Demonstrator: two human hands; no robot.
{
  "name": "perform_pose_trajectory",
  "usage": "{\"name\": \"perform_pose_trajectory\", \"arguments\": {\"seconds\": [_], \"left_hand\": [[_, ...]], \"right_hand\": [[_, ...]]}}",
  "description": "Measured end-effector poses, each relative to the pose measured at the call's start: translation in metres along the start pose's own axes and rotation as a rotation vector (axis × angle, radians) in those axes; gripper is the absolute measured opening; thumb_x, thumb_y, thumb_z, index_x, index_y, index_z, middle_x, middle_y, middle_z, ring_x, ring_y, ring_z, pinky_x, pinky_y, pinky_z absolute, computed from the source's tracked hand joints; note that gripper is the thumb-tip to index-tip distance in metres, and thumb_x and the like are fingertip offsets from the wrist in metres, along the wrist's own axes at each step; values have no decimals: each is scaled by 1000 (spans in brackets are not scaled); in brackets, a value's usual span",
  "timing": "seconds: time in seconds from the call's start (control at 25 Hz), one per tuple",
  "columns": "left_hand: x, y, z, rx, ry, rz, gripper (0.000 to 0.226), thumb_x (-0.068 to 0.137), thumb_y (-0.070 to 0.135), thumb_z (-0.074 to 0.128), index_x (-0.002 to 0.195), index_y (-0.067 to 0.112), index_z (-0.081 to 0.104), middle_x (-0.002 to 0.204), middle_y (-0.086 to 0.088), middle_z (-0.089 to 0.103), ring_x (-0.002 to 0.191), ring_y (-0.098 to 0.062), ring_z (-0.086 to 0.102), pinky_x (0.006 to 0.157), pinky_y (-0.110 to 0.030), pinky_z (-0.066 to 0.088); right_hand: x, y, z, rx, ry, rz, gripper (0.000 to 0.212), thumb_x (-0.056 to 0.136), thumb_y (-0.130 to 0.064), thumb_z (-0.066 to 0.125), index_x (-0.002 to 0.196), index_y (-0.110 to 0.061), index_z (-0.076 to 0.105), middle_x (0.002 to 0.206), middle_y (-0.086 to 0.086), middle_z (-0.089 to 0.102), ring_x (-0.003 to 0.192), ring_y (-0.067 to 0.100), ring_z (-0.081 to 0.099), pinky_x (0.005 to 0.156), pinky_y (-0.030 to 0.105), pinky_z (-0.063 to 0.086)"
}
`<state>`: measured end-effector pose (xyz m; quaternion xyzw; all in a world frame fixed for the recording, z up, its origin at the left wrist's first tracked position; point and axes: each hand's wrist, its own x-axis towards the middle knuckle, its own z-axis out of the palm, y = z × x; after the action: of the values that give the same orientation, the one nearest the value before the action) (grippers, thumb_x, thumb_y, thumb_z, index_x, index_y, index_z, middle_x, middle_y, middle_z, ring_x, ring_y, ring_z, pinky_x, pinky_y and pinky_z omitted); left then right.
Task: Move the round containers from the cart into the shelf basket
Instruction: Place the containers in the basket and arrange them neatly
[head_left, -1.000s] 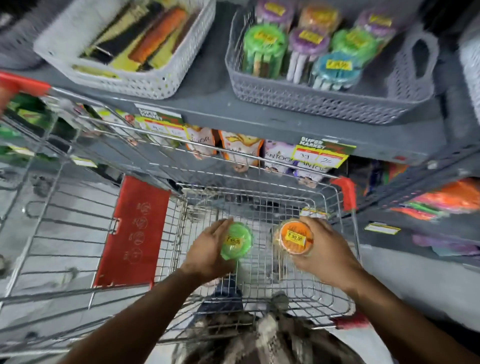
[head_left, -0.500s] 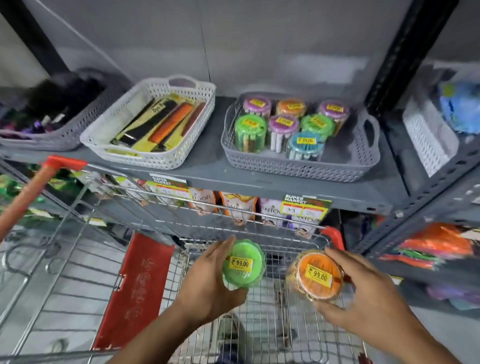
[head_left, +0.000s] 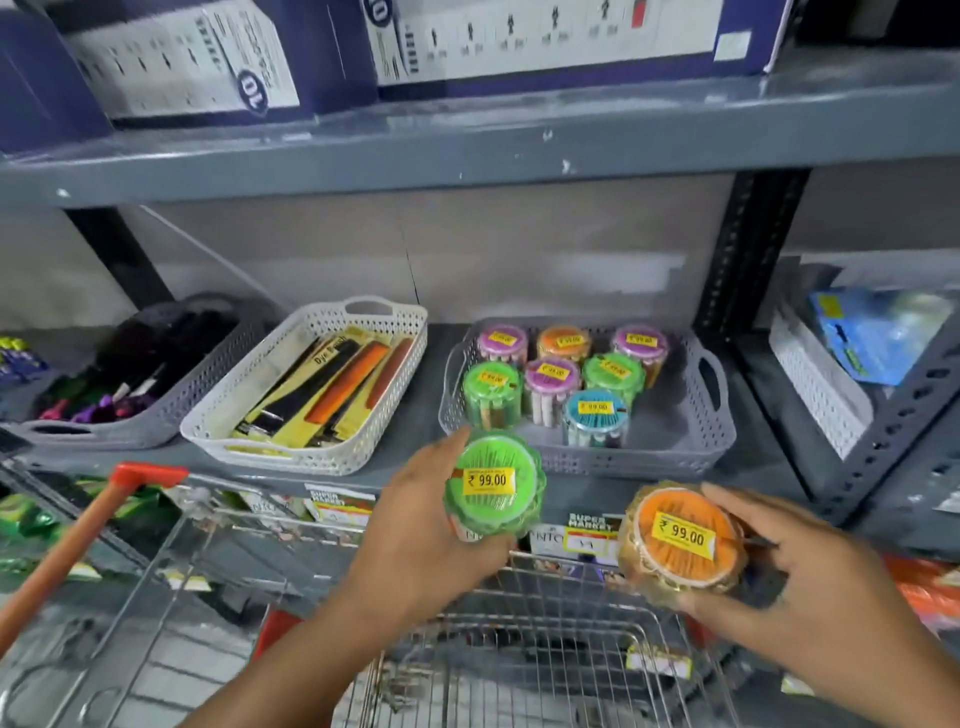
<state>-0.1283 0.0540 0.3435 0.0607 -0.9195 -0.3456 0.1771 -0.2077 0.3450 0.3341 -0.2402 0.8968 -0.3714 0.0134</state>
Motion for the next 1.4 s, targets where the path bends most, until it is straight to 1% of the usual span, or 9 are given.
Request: {"name": "perform_pose_trajectory", "arguments": {"seconds": [0.12, 0.24, 0.32, 0.44, 0.56, 0.72, 0.84, 1.12, 1.4], "left_hand": [[34, 9, -3, -4, 13, 11, 93, 58, 33, 87, 139, 23, 42, 117, 17, 53, 109, -1, 50, 95, -22, 44], [63, 17, -5, -30, 16, 70, 66, 58, 31, 90, 108, 50, 51, 96, 31, 56, 89, 8, 55, 80, -10, 45], [82, 14, -3, 4, 20, 74, 58, 55, 36, 88, 92, 56, 47, 89, 27, 62, 85, 8, 58, 75, -19, 51], [108, -2, 13, 32, -2, 8, 56, 50, 45, 84, 97, 47, 54, 88, 18, 68, 80, 3, 62, 72, -29, 55], [123, -12, 28, 45, -23, -37, 61, 51, 45, 87, 99, 47, 51, 90, 17, 69, 80, 4, 62, 72, -24, 54], [129, -21, 40, 34, -69, -82, 57, 50, 41, 87, 99, 39, 56, 83, 20, 68, 77, 5, 62, 67, -19, 51], [132, -25, 48, 84, -111, -100, 58, 49, 40, 83, 100, 35, 58, 84, 17, 67, 76, -2, 62, 66, -25, 54], [144, -24, 53, 166, -251, -197, 54, 44, 48, 77, 91, 32, 57, 81, 12, 68, 76, -12, 64, 68, -31, 56], [146, -40, 56, 53, -343, -302, 69, 46, 45, 87, 109, 27, 64, 99, 10, 68, 89, -10, 63, 82, -30, 54]], "right_hand": [[26, -9, -19, -6, 48, -11, 95, 44, -56, 84, 131, -34, 55, 128, -20, 54, 110, 9, 59, 100, 37, 48], [54, -10, -32, -12, 162, -30, 89, 45, -47, 88, 128, -33, 57, 124, -16, 59, 107, 10, 61, 99, 35, 47], [73, -7, -38, 28, 194, -19, 85, 48, -41, 90, 126, -34, 58, 119, -15, 62, 103, 12, 63, 96, 36, 49], [98, 1, -41, 45, 229, 10, 78, 51, -40, 88, 123, -39, 57, 111, -15, 64, 100, 12, 63, 91, 39, 52], [114, 11, -36, 33, 203, 36, 73, 53, -40, 87, 118, -47, 53, 109, -14, 66, 96, 11, 62, 85, 36, 53], [123, 21, -33, -25, 195, 61, 75, 56, -35, 88, 122, -40, 53, 107, -13, 62, 93, 11, 59, 77, 27, 45], [128, 28, -30, -43, 202, 59, 72, 58, -31, 89, 121, -37, 55, 102, -14, 62, 88, 10, 58, 68, 17, 40], [136, 37, -21, 25, 184, 88, 70, 55, -31, 89, 115, -43, 55, 103, -14, 68, 91, 7, 64, 81, 36, 55], [137, 38, -12, 76, 116, 121, 65, 56, -29, 89, 101, -53, 49, 93, -24, 61, 91, 5, 59, 80, 30, 48]]}}
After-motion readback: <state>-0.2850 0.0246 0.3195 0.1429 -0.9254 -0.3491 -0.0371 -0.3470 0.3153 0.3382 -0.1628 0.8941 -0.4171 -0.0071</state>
